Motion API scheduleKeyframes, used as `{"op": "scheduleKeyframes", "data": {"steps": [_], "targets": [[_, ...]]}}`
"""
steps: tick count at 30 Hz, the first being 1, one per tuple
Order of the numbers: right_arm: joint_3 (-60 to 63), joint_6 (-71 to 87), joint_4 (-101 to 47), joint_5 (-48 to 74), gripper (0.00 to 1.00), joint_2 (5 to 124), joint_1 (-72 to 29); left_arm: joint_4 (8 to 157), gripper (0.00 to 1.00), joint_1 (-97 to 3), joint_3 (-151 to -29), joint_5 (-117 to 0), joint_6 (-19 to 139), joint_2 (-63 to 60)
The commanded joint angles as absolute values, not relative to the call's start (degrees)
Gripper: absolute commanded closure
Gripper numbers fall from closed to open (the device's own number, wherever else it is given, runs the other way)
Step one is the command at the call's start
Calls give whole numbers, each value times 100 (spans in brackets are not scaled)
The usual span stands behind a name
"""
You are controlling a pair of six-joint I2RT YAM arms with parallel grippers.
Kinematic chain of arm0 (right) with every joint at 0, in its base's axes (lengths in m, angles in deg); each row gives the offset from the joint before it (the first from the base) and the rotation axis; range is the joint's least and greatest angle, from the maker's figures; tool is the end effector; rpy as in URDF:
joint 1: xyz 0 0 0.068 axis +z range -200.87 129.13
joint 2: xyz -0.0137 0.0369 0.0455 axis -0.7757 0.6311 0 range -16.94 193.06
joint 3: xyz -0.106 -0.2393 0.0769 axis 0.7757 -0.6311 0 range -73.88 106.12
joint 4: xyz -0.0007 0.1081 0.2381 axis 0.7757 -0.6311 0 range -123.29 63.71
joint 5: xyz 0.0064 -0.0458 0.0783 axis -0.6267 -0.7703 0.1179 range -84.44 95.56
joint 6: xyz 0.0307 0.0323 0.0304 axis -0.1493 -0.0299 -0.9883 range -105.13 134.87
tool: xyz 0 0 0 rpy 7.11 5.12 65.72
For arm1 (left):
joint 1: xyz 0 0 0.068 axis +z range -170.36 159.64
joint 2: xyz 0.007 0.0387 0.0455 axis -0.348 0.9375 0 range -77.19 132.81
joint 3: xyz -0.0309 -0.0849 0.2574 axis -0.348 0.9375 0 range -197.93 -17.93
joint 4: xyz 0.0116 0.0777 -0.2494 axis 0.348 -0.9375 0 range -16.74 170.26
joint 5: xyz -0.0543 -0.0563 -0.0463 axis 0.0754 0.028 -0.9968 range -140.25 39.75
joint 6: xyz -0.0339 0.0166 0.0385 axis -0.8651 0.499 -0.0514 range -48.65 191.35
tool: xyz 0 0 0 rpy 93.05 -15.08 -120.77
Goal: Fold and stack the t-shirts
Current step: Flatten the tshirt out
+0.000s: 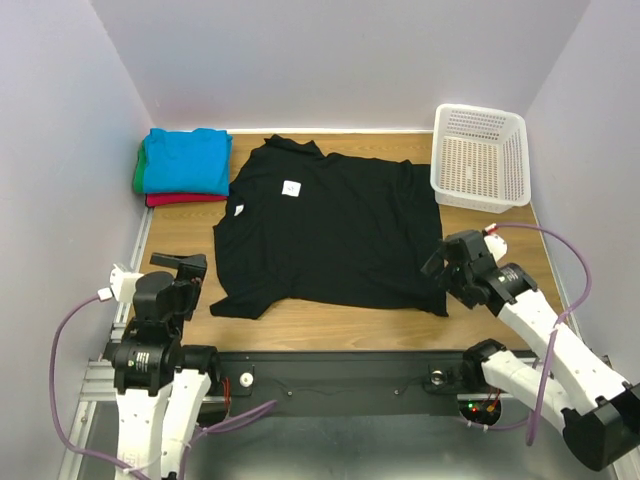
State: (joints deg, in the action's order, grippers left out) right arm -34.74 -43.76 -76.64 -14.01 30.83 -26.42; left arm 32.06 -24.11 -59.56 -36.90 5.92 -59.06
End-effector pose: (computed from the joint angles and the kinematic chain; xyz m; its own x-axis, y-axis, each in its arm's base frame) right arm 0.1408 0.0509 0.2393 -0.6049 0.6086 -0.5135 0.5449 0.7866 0.2904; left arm 0.0691 0.0036 0.3030 -0.0409 -0.8841 -0.4655 -0.4400 0.4342 -0.7861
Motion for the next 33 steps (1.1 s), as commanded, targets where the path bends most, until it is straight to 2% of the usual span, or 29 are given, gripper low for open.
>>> {"op": "scheduleKeyframes", "data": {"steps": [1,3,8,9,14,22,25,33], "targets": [[-3029,-3849,-7290,-1335,0,3333,-2643,4022,1,-2423,-5812,-3872,849,-5567],[-3020,-3419,-6859,-1097,0,3674,-2643,4718,1,-2423,-5574,-4581,1061,-5251],[-2888,-2612,-5636,-841,0,4896,-2643,6759,1,-2458,-5352,-5621,1887,-3205],[-2740,-2565,-5435,-937,0,5150,-2643,7135,1,-2493,-5431,-5657,1975,-2575],[-2072,-2416,-5082,-1263,0,6593,-2652,7964,1,-2792,-6248,-5641,2607,-919],[-165,-1854,-4826,-1615,0,8324,-2731,8308,1,-2977,-8181,-5403,3469,1402],[600,-1722,-4826,-1728,0,9069,-2766,8054,2,-2986,-9417,-5482,3863,2340],[2094,-1345,-4826,-2009,0,10372,-3223,7245,2,-3003,-11688,-5315,4560,4259]]}}
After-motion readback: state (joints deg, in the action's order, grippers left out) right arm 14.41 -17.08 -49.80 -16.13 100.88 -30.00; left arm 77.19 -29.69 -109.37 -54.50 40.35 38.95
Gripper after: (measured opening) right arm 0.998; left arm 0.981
